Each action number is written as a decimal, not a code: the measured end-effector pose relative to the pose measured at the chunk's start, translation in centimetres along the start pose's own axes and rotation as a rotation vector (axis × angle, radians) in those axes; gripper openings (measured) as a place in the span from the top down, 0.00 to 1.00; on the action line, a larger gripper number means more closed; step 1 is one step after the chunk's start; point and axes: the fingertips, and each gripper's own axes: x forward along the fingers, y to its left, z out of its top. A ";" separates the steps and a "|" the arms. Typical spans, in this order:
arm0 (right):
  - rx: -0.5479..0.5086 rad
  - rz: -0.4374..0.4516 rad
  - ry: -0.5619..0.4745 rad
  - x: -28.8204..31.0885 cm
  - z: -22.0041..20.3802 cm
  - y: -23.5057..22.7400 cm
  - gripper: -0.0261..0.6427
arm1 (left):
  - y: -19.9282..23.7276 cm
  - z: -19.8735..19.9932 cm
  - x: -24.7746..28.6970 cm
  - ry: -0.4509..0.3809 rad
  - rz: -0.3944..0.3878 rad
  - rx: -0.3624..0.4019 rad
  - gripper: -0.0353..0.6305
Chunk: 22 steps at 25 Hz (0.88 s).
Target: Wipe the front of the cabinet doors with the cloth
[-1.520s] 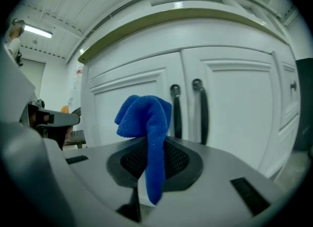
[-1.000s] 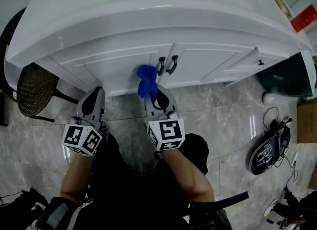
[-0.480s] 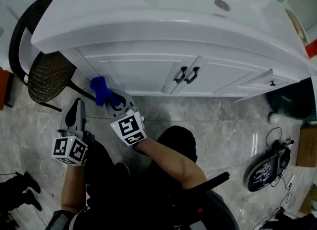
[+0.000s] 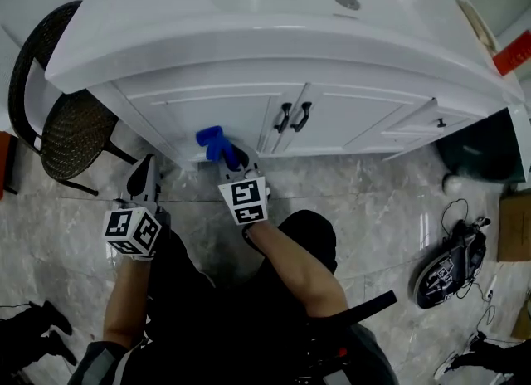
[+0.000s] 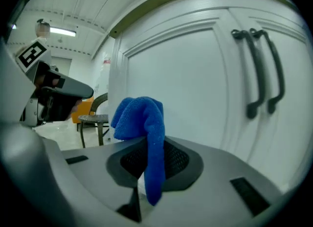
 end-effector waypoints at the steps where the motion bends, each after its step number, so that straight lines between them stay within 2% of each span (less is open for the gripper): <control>1: 0.002 -0.040 0.006 -0.9 -0.6 -1.5 0.88 | -1.0 -0.6 0.9 0.013 -0.025 0.004 0.94; 8: 0.131 -0.338 0.030 -8.3 -3.3 -11.7 0.88 | -8.0 -3.9 5.1 0.087 -0.206 0.027 0.94; 12: 0.207 -0.421 0.024 -11.1 -3.9 -14.0 0.88 | -10.0 -4.7 5.8 0.103 -0.261 0.038 0.94; 14: 0.203 -0.400 0.021 -11.1 -3.7 -13.2 0.88 | -10.0 -4.8 5.8 0.103 -0.261 0.030 0.94; 16: 0.182 -0.328 0.011 -10.1 -3.2 -10.9 0.88 | -9.2 -4.7 5.4 0.099 -0.247 0.018 0.94; 22: 0.112 0.041 -0.053 -3.9 -1.2 1.7 0.88 | -4.3 -4.2 3.5 0.074 -0.140 -0.033 0.94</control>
